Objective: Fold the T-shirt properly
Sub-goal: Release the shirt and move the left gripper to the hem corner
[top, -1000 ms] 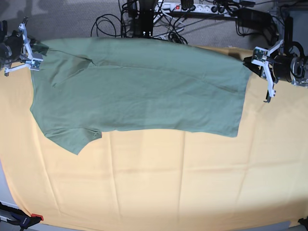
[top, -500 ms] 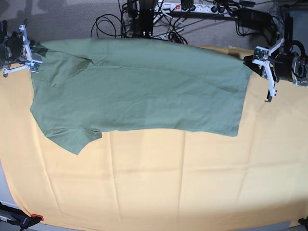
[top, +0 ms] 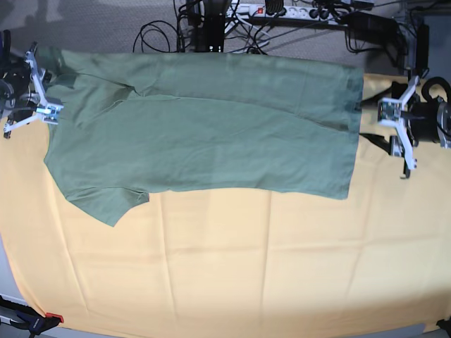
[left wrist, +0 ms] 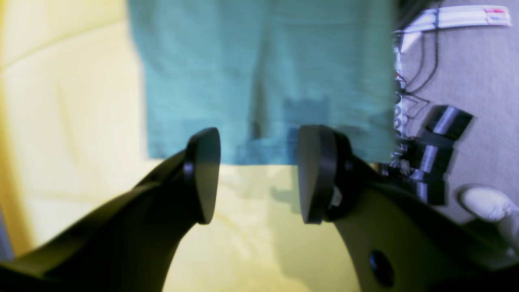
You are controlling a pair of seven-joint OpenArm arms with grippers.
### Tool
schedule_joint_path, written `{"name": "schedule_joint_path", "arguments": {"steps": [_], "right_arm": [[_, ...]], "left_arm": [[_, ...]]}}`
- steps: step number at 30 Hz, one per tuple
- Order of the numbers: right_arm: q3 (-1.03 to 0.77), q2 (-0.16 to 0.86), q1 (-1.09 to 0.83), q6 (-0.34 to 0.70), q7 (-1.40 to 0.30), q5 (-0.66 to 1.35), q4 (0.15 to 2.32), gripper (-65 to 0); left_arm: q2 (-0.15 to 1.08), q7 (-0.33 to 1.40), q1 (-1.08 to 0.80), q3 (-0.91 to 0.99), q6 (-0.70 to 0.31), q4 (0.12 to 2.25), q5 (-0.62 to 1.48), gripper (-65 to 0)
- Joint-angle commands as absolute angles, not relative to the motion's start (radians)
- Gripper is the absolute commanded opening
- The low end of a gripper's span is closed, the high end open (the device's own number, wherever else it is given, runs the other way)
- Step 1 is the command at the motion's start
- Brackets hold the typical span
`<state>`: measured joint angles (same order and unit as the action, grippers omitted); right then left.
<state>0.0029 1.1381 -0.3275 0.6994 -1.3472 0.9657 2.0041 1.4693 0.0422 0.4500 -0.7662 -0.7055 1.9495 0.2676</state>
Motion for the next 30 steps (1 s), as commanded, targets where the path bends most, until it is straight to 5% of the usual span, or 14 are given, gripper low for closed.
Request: {"name": "schedule_joint_path", "arguments": {"steps": [1, 5, 14, 22, 30], "right_arm": [[-0.015, 1.164, -0.294, 0.698, -1.348, 0.966, 2.013, -38.8], [-0.062, 1.164, -0.224, 0.698, -1.307, 0.969, 2.013, -38.8], [-0.242, 1.153, -0.199, 0.578, -1.066, 0.926, 1.912, -38.8], [-0.261, 1.139, -0.199, 0.519, -0.989, 0.806, 1.821, -38.8], [-0.261, 1.125, -0.192, 0.519, -0.986, 0.802, 1.81, -38.8]], "left_arm": [[1.496, 0.041, 0.488, -0.753, -0.698, 1.955, 0.315, -33.6], [1.496, 0.081, 0.557, -0.753, -0.698, 1.926, 0.451, -33.6], [1.372, 0.133, 0.676, -0.751, -0.521, 1.581, 0.778, -33.6], [1.111, 0.27, 0.76, -0.751, -0.698, 1.0, 1.181, -33.6], [0.894, 0.324, 0.761, -0.751, -0.698, 0.651, 1.299, -33.6]]}}
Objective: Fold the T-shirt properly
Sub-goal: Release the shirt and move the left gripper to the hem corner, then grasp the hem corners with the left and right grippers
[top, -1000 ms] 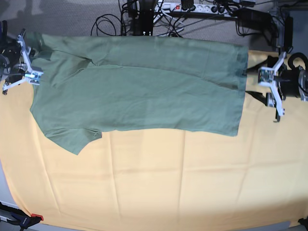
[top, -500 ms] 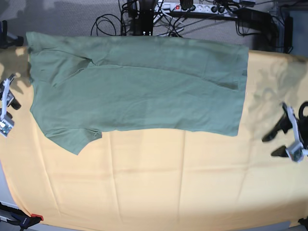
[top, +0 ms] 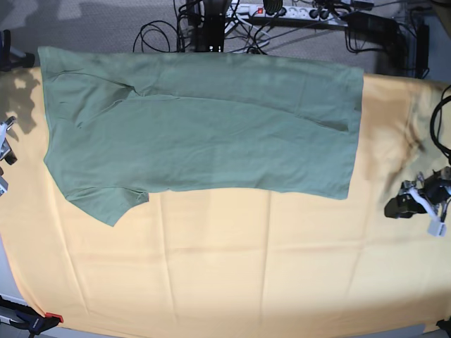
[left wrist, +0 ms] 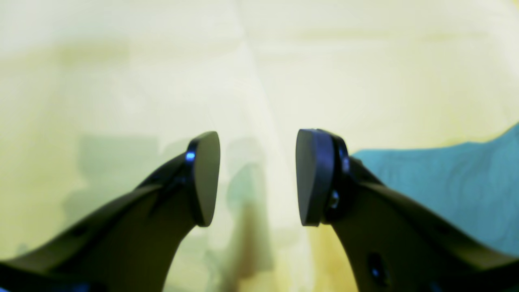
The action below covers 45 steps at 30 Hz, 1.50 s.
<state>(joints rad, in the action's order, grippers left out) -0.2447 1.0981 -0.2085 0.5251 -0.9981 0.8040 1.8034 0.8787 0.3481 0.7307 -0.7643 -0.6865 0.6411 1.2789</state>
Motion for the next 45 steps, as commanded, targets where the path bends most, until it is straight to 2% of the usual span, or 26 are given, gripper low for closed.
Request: {"name": "schedule_joint_path", "arguments": {"steps": [1, 7, 12, 17, 21, 27, 34, 39, 41, 42, 44, 45], "right_arm": [[-0.261, 1.125, -0.187, 0.517, -0.986, 0.802, 1.81, -38.8], [-0.261, 1.125, -0.154, 0.485, -0.985, 0.775, 1.81, -38.8], [-0.261, 1.125, -0.152, 0.475, -0.975, 0.753, 1.81, -38.8], [-0.261, 1.125, -0.152, 0.474, -0.971, 0.753, 1.81, -38.8], [-0.261, 1.125, -0.152, 0.474, -0.968, 0.737, 1.81, -38.8], [-0.261, 1.125, -0.152, 0.459, -0.951, 0.724, 1.81, -38.8], [-0.261, 1.125, -0.152, 0.459, -0.949, 0.723, 1.81, -38.8], [-0.261, 1.121, -0.152, 0.459, -0.932, 0.724, 1.81, -38.8], [-0.261, 1.11, -0.152, 0.459, -0.926, 0.724, 1.81, -38.8], [-0.261, 1.1, -0.152, 0.459, -0.92, 0.725, 1.81, -38.8], [-0.261, 1.068, -0.152, 0.458, -0.896, 0.724, 1.81, -38.8], [-0.261, 1.047, -0.151, 0.458, -0.88, 0.723, 1.81, -38.8]], "left_arm": [[0.875, 0.337, 0.76, -0.751, -0.698, 0.64, 1.3, -33.6], [0.782, 0.422, 0.754, -0.752, -0.698, 0.635, 1.299, -33.6], [0.709, 0.557, 0.754, -0.752, -0.698, 0.635, 1.301, -33.6], [0.672, 0.656, 0.757, -0.752, -0.698, 0.635, 1.382, -33.6], [0.669, 0.812, 0.766, -0.752, -0.698, 0.646, 1.484, -33.6], [0.688, 0.822, 0.813, -0.752, -0.698, 0.653, 1.484, -33.6], [0.689, 0.978, 0.826, -0.752, -0.698, 0.654, 1.484, -33.6], [0.677, 0.988, 0.826, -0.752, -0.698, 0.654, 1.484, -33.7], [0.676, 0.986, 0.826, -0.752, -0.698, 0.654, 1.484, -37.4], [0.676, 0.976, 0.826, -0.752, -0.698, 0.654, 1.484, -43.1], [0.677, 0.965, 0.826, -0.752, -0.698, 0.654, 1.484, -60.7], [0.677, 0.964, 0.826, -0.752, -0.698, 0.654, 1.484, -65.0]]}}
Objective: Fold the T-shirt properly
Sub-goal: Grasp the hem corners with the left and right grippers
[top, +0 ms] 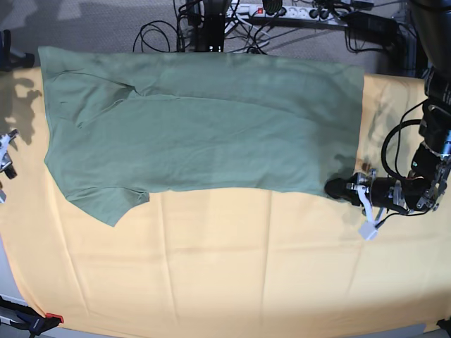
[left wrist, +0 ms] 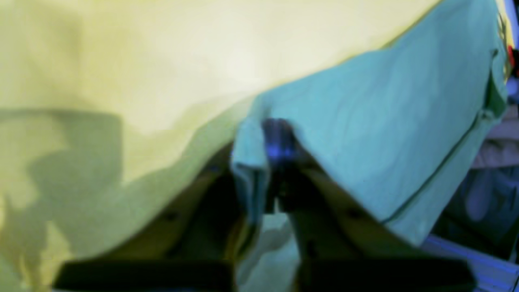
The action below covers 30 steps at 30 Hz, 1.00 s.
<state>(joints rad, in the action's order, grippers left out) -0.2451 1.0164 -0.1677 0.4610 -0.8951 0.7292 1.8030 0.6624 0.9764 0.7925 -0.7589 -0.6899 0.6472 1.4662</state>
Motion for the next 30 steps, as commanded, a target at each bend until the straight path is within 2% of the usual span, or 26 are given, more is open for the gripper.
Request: {"name": "schedule_joint_path", "arguments": {"steps": [1, 3, 8, 13, 20, 25, 30], "right_arm": [[-0.261, 1.028, -0.149, 0.455, -0.868, 0.714, 1.81, -38.8], [-0.261, 0.986, -0.134, 0.43, -0.85, 0.666, 1.81, -38.3], [-0.261, 0.889, -0.047, 0.326, -0.812, 0.575, 1.781, -27.0], [-0.261, 0.785, 0.075, 0.322, -0.781, 0.601, 1.625, -27.1], [-0.261, 0.672, 0.27, 0.451, -0.809, 0.743, 1.287, -27.1], [-0.261, 0.637, 0.37, 0.53, -0.849, 0.839, 1.073, -27.1], [-0.261, 0.612, 0.416, 0.55, -0.849, 0.85, 0.927, -27.1]], "left_arm": [[0.676, 0.957, 0.826, -0.752, -0.698, 0.654, 1.484, -65.0], [0.676, 0.933, 0.827, -0.752, -0.698, 0.654, 1.484, -65.0], [0.673, 0.918, 0.827, -0.752, -0.698, 0.654, 1.484, -65.0], [0.673, 0.922, 0.826, -0.752, -0.698, 0.654, 1.484, -65.0], [0.667, 0.925, 0.826, -0.752, -0.698, 0.654, 1.484, -65.0], [0.665, 0.925, 0.826, -0.752, -0.698, 0.654, 1.484, -65.0], [0.665, 0.929, 0.826, -0.752, -0.698, 0.654, 1.484, -65.0]]}}
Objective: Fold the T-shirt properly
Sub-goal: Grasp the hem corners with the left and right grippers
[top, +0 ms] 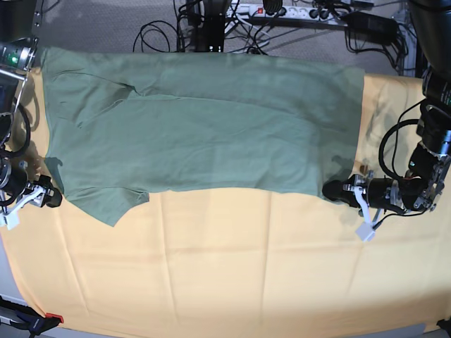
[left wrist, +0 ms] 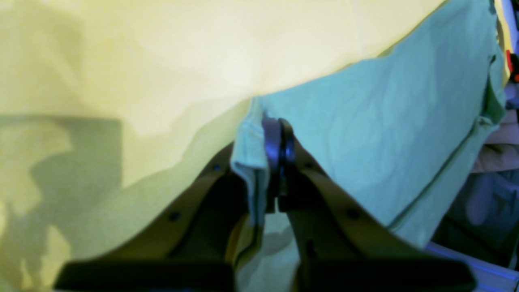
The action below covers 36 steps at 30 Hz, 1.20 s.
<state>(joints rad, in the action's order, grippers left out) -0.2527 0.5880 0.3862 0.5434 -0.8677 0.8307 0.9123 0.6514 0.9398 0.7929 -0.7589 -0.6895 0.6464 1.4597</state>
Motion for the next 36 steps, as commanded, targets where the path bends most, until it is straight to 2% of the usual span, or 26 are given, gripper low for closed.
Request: {"name": "schedule_joint_path", "arguments": {"steps": [1, 8, 16, 18, 22, 27, 29, 32, 36], "right_arm": [[-0.261, 0.605, 0.415, 0.55, -0.849, 0.849, 0.914, -27.1], [-0.261, 0.546, 0.412, 0.565, -0.855, 0.85, 0.872, -27.1], [-0.261, 0.479, 0.413, 0.649, -0.937, 0.85, 0.872, -28.1], [-0.261, 0.485, 0.413, 0.664, -0.93, 0.849, 0.872, -32.0], [-0.261, 0.507, 0.413, 0.675, -0.882, 0.85, 0.872, -43.9], [-0.261, 0.521, 0.415, 0.689, -0.882, 0.849, 0.872, -45.2], [-0.261, 0.521, 0.415, 0.689, -0.866, 0.849, 0.872, -48.0], [-0.261, 0.521, 0.415, 0.69, -0.829, 0.849, 0.872, -63.4], [-0.261, 0.521, 0.416, 0.688, -0.719, 0.783, 0.872, -65.0]], "left_arm": [[0.665, 0.929, 0.826, -0.752, -0.698, 0.654, 1.484, -65.0], [0.665, 0.932, 0.826, -0.752, -0.698, 0.654, 1.484, -65.0], [0.665, 0.936, 0.826, -0.752, -0.698, 0.654, 1.484, -65.0], [0.665, 0.936, 0.826, -0.752, -0.698, 0.654, 1.484, -65.0], [0.665, 0.936, 0.826, -0.752, -0.698, 0.654, 1.484, -65.0], [0.665, 0.936, 0.826, -0.752, -0.698, 0.654, 1.484, -65.0], [0.665, 0.936, 0.826, -0.752, -0.698, 0.654, 1.484, -65.0], [0.665, 0.936, 0.826, -0.752, -0.698, 0.654, 1.484, -65.0], [0.665, 0.935, 0.83, -0.751, -0.698, 0.654, 1.484, -65.0]]}}
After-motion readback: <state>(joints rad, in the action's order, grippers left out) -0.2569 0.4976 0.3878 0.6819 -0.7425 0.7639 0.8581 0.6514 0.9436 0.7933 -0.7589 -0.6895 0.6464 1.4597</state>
